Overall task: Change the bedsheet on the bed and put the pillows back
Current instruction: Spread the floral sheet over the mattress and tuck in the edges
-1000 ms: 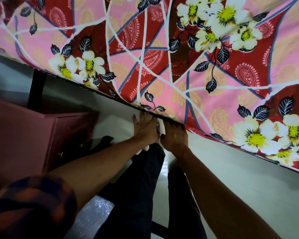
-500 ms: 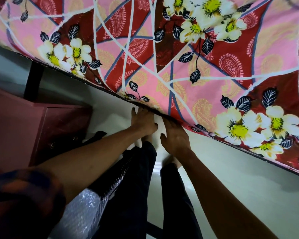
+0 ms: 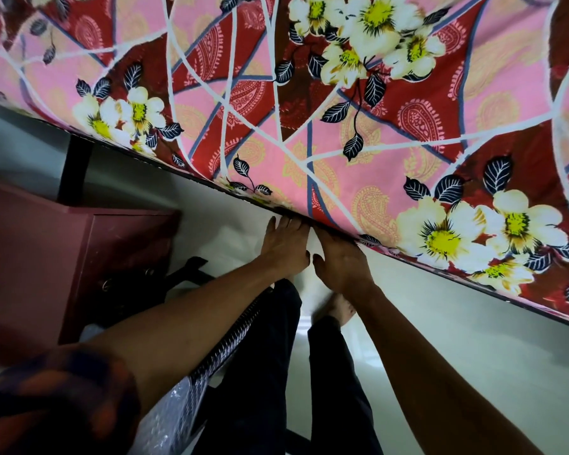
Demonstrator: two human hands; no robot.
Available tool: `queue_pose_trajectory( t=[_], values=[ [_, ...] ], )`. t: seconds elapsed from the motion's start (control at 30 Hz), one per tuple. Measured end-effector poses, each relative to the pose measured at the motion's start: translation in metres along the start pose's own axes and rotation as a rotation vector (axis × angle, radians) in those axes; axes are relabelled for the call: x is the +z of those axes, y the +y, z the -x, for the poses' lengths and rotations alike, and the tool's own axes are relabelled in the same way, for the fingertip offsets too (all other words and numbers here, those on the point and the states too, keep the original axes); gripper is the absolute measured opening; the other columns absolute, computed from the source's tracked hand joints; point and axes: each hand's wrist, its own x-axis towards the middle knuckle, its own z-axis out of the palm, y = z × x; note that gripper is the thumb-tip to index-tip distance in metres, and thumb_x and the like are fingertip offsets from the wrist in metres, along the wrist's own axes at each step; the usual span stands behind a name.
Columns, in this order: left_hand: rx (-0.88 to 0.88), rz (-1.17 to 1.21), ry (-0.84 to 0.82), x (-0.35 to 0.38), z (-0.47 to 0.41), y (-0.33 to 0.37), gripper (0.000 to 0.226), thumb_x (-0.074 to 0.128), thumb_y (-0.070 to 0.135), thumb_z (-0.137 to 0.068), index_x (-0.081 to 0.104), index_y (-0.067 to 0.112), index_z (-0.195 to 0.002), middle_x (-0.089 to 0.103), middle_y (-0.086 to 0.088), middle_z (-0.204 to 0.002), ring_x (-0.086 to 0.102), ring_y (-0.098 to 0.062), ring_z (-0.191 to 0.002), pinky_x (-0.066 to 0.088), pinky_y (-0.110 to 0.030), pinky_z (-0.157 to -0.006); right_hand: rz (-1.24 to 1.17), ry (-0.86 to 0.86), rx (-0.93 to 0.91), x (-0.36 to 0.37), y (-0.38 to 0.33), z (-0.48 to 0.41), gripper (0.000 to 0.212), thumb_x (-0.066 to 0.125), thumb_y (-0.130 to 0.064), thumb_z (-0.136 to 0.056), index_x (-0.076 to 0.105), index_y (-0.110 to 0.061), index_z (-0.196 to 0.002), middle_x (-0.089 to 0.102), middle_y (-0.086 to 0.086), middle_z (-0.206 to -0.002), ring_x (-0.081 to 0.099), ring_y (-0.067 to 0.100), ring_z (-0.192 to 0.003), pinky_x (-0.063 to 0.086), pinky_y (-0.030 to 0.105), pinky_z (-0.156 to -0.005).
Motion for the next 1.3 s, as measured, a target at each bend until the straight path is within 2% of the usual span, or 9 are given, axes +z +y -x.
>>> queue_pose_trajectory(
  t=[0.2,0.43,0.53,0.63,0.77,0.9,1.07,1.2,1.3],
  values=[
    [-0.155,0.069,-0.007,0.002,0.004,0.032,0.076,0.059,0.039,-0.085,0.029,0.014,-0.151,0.027,-0.008,-0.158,0.019,-0.029,-0.147,0.013,-0.054,-0.121,0.098,0.033,0.143,-0.009,0.023,0.027,0.072,0.076,-0.015,-0.071,0.055,-0.012,-0.140,0.064,0.012,-0.133,0.060,0.035,-0.121,0.050,0.048,-0.102],
    [0.122,0.071,0.157,0.024,0.007,0.045,0.067,0.064,0.028,-0.075,0.051,0.009,-0.138,0.053,-0.011,-0.139,0.047,-0.033,-0.130,0.038,-0.047,-0.109,0.015,-0.219,0.215,-0.028,0.020,0.005,0.070,0.066,-0.035,-0.085,0.045,-0.019,-0.150,0.054,0.009,-0.146,0.051,0.035,-0.132,0.047,0.045,-0.103],
    [0.096,0.002,0.072,0.019,0.002,0.048,0.071,0.067,0.028,-0.078,0.040,0.014,-0.143,0.041,-0.007,-0.147,0.035,-0.030,-0.138,0.029,-0.047,-0.115,-0.053,-0.142,0.165,-0.037,0.028,0.019,0.068,0.053,-0.033,-0.081,0.049,-0.022,-0.148,0.059,0.010,-0.142,0.058,0.036,-0.124,0.053,0.046,-0.095],
    [0.015,0.031,-0.016,0.018,0.003,0.058,0.082,0.065,0.035,-0.082,0.024,0.017,-0.151,0.023,-0.005,-0.157,0.016,-0.027,-0.147,0.013,-0.052,-0.121,-0.040,0.021,0.159,-0.039,0.034,0.043,0.057,0.063,-0.022,-0.086,0.055,-0.022,-0.142,0.065,0.006,-0.134,0.063,0.033,-0.115,0.055,0.042,-0.088],
    [-0.080,0.076,-0.017,0.020,0.006,0.073,0.075,0.056,0.041,-0.083,0.031,0.016,-0.149,0.033,-0.010,-0.153,0.031,-0.031,-0.141,0.024,-0.048,-0.119,0.055,0.107,0.247,-0.036,0.063,0.071,0.054,0.069,-0.021,-0.085,0.058,-0.011,-0.137,0.063,0.012,-0.135,0.057,0.033,-0.125,0.045,0.046,-0.107],
    [0.143,-0.001,0.205,0.027,0.023,0.088,0.070,0.050,0.040,-0.077,0.046,0.015,-0.143,0.056,-0.007,-0.136,0.050,-0.027,-0.126,0.045,-0.043,-0.103,0.111,0.018,0.274,-0.035,0.078,0.060,0.063,0.074,-0.028,-0.080,0.056,-0.014,-0.138,0.063,0.013,-0.134,0.056,0.037,-0.125,0.042,0.051,-0.108],
    [0.272,-0.138,0.124,0.019,0.011,0.080,0.080,0.061,0.036,-0.079,0.032,0.022,-0.152,0.045,-0.003,-0.148,0.040,-0.026,-0.135,0.033,-0.044,-0.114,0.023,-0.165,0.354,-0.050,0.072,0.049,0.061,0.062,-0.036,-0.090,0.043,-0.030,-0.148,0.047,0.004,-0.152,0.041,0.031,-0.139,0.036,0.041,-0.113],
    [0.213,-0.211,-0.010,0.016,0.005,0.088,0.079,0.061,0.040,-0.085,0.025,0.028,-0.154,0.033,-0.002,-0.155,0.029,-0.027,-0.142,0.025,-0.049,-0.118,-0.047,0.009,0.366,-0.059,0.064,0.067,0.050,0.060,-0.027,-0.091,0.053,-0.034,-0.140,0.060,-0.002,-0.139,0.056,0.029,-0.124,0.050,0.038,-0.093],
    [0.104,-0.139,-0.115,0.015,0.006,0.105,0.083,0.059,0.046,-0.088,0.016,0.028,-0.157,0.020,-0.007,-0.160,0.020,-0.031,-0.147,0.020,-0.054,-0.119,-0.072,0.253,0.398,-0.054,0.070,0.095,0.041,0.066,-0.020,-0.087,0.066,-0.020,-0.128,0.069,0.004,-0.125,0.063,0.031,-0.114,0.052,0.039,-0.091]
  ],
)
